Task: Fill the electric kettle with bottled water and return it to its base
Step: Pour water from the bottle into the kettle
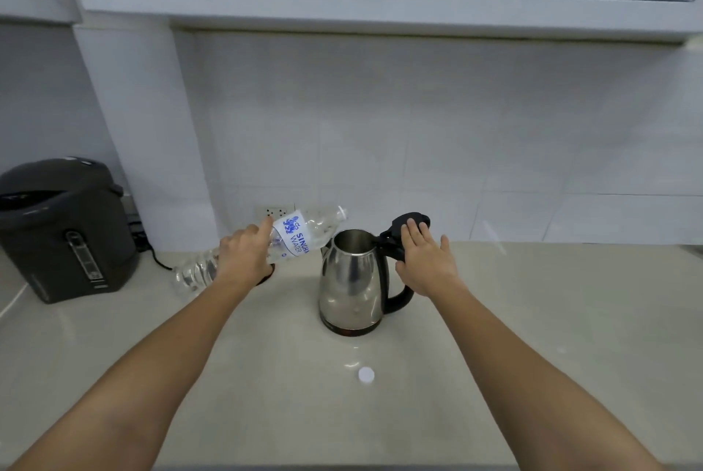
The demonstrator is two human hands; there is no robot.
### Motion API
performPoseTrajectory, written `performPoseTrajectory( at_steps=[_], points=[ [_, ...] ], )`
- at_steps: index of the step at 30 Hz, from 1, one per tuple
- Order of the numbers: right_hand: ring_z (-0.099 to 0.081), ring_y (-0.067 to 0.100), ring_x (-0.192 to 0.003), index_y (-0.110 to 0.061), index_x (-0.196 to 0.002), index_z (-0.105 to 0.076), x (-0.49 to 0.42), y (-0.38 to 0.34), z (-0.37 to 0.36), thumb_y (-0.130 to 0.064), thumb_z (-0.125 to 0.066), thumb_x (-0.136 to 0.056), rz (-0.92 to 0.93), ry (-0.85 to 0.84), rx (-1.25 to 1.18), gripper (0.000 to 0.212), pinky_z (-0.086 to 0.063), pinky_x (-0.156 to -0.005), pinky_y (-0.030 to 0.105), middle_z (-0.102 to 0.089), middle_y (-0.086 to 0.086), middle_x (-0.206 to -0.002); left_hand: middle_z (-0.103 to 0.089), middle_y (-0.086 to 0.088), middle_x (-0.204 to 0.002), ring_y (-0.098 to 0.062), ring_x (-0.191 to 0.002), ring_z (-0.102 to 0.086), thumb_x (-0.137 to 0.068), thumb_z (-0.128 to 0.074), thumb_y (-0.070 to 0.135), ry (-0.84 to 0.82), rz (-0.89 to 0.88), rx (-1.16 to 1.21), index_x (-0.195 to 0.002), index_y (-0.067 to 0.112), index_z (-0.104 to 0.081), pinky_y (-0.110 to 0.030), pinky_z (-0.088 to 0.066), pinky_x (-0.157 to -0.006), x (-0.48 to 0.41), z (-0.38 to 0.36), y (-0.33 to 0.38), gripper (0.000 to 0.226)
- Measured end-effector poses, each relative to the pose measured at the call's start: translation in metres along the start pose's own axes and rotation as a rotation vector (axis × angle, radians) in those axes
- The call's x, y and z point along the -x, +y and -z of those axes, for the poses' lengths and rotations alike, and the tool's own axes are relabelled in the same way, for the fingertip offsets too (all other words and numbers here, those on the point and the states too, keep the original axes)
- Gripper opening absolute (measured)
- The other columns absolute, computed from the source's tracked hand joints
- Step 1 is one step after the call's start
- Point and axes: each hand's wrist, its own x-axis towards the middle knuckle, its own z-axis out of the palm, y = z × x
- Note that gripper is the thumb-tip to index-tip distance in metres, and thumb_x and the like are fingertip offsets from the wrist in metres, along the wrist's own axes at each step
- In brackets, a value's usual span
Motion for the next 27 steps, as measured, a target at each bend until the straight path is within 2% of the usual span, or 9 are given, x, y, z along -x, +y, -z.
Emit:
performPoseTrajectory(
  at_steps=[3,13,27],
  points=[
    [0.004,0.020,-0.149,-0.011,-0.153,0.002,-0.001,0.001,-0.001,-0.036,-0.032,-0.098,-0.003,0.008,-0.018,0.069,-0.008,-0.118,0.049,0.008,0.003,-0.162,-0.060,-0.007,-0.098,-0.029,-0.086,-0.060,-0.069,-0.075,0.020,-0.018,-0.004,-0.018,-0.127,0.015,-0.041,-0.033,-0.040,-0.068,-0.001,-0.003,0.004,0.067],
    [0.001,0.019,-0.149,-0.011,-0.153,0.000,-0.002,0.005,-0.002,-0.035,-0.032,-0.099,0.019,0.016,-0.016,0.067,-0.010,-0.120,0.044,0.006,0.002,-0.162,-0.060,-0.006,-0.099,-0.028,-0.089,-0.061,-0.071,-0.072,0.018,-0.040,-0.051,-0.148,-0.127,0.015,-0.040,-0.035,-0.045,-0.073,-0.009,-0.004,0.005,0.065],
    [0.001,0.019,-0.149,-0.011,-0.153,0.000,-0.002,0.006,-0.002,-0.033,-0.033,-0.099,0.028,0.024,-0.035,0.067,-0.011,-0.119,0.044,0.006,0.003,-0.162,-0.060,-0.005,-0.098,-0.027,-0.088,-0.060,-0.069,-0.072,0.013,-0.046,-0.081,-0.198,-0.129,0.016,-0.039,-0.036,-0.045,-0.074,-0.013,-0.001,0.004,0.068]
  ],
)
